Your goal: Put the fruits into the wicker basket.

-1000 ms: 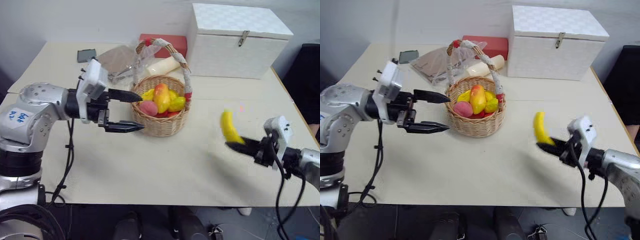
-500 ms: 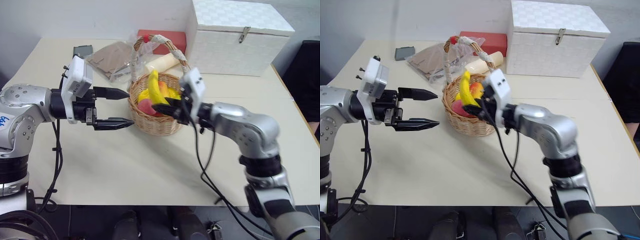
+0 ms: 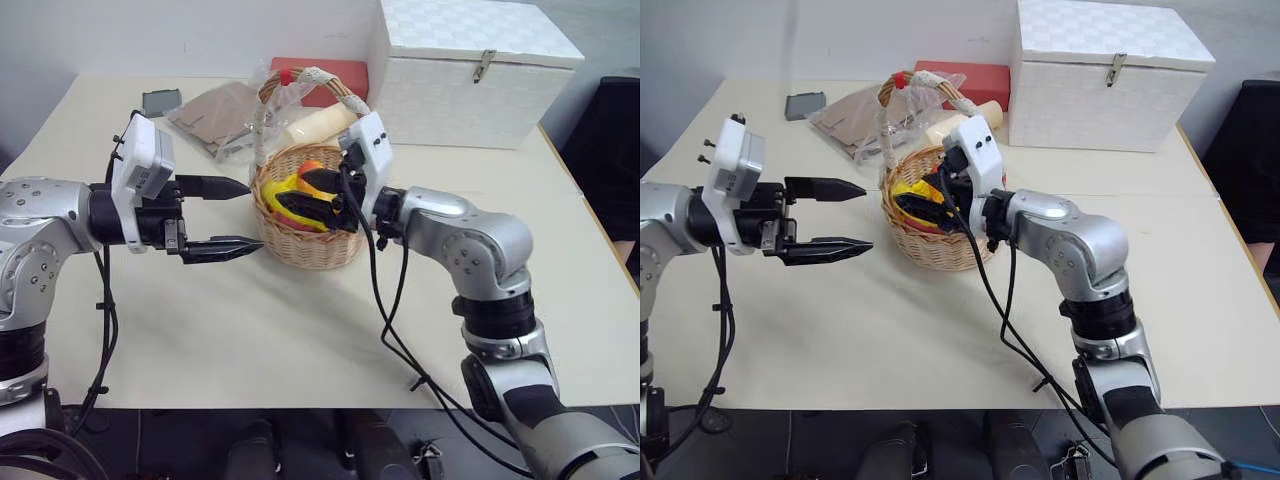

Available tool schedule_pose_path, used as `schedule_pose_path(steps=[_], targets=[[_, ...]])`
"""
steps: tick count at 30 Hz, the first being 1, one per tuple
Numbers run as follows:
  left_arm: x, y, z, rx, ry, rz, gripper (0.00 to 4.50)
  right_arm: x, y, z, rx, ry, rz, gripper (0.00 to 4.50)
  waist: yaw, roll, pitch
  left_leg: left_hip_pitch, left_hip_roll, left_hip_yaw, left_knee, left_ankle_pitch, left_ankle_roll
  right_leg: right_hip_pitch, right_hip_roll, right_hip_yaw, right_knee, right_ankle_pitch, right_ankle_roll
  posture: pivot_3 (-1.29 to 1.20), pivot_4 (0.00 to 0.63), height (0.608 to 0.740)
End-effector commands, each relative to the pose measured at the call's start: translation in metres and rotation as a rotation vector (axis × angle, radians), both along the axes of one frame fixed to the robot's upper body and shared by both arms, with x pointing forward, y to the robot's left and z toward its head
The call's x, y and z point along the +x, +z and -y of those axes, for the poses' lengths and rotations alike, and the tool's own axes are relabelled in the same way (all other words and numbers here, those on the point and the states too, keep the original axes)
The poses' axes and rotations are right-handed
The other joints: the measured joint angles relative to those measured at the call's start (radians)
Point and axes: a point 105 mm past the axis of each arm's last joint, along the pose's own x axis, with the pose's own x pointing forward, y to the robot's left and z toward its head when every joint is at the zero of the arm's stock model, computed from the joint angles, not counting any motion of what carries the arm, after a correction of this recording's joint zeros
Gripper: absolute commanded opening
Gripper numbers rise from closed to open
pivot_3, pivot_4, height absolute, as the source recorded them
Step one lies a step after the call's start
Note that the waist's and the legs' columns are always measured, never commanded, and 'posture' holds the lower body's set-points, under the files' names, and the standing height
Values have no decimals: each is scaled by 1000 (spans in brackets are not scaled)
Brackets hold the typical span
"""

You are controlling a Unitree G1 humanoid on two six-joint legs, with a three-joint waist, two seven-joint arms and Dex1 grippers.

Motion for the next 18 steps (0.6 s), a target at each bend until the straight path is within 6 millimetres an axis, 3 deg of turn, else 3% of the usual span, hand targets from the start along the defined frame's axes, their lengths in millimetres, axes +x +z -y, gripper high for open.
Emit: schedule_pose_path(steps=[1,5,9,18], targets=[[-1,11,4,-1,-29,54,4500,-19,7,28,14,-2,34,3248,5,0,0,0,0,0,0,0,0,0,0,-1,0,0,0,0,150,740],[2,12,8,-5,-50,58,4500,-26,-7,75,-20,-144,6,3248,18,0,0,-1,-1,-1,0,0,1,2,-2,-2,-1,0,0,0,150,740],[7,12,12,-9,-70,61,4500,-9,-11,102,-39,-345,35,3248,15,0,0,3,-1,2,0,0,2,2,1,0,-1,0,0,0,150,740],[12,17,21,-17,-100,88,4500,45,0,89,48,-489,91,3248,-4,0,0,10,-1,5,-3,-1,3,3,4,8,3,0,-1,0,150,740]])
